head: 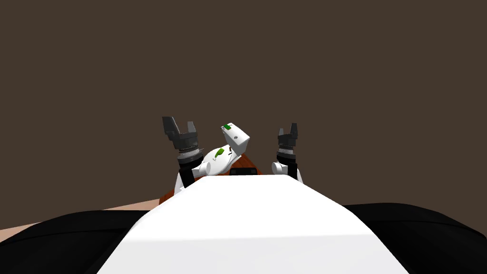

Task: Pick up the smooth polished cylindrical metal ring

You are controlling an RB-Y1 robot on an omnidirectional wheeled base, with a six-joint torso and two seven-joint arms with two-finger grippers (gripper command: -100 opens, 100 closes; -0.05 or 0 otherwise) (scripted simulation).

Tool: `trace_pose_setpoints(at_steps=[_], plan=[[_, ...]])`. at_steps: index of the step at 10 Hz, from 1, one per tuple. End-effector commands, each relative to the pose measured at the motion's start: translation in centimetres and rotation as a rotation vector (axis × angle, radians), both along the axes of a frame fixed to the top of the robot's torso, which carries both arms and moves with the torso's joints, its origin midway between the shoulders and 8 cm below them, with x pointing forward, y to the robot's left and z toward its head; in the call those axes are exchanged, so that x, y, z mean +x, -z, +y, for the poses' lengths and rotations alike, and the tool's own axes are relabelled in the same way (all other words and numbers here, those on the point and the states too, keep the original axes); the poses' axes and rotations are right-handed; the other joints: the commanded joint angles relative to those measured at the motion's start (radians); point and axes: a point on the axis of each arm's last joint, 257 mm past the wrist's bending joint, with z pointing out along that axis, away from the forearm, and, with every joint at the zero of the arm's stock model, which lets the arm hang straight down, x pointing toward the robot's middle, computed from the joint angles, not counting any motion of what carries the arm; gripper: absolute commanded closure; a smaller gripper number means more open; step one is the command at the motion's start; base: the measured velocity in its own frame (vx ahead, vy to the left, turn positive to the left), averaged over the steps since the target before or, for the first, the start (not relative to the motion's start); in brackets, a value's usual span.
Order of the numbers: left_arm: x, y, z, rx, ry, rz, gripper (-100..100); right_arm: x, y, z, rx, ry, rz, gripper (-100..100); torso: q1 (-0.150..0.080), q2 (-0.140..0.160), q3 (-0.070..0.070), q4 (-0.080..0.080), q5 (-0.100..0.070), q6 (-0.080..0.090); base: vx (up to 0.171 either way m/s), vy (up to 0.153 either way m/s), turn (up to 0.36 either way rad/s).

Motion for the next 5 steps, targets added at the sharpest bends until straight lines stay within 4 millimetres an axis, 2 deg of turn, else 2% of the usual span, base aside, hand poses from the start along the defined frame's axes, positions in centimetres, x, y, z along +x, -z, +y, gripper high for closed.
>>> trace_pose_setpoints(at_steps=[1,5], plan=[[0.5,0.4,-0.4,0.023,0.018,0.020,-100,0.0,0.0,0.0,0.000,0.000,0.000,0,0.000,0.000,0.000,0.000,0.000,0.000,-0.001,0.002,-0.026],[2.8,2.7,-1.7,0.081,0.076,0.123,-100,0.0,0.0,0.0,0.000,0.000,0.000,0,0.002,0.000,0.000,0.000,0.000,0.000,-0.006,0.017,-0.054]])
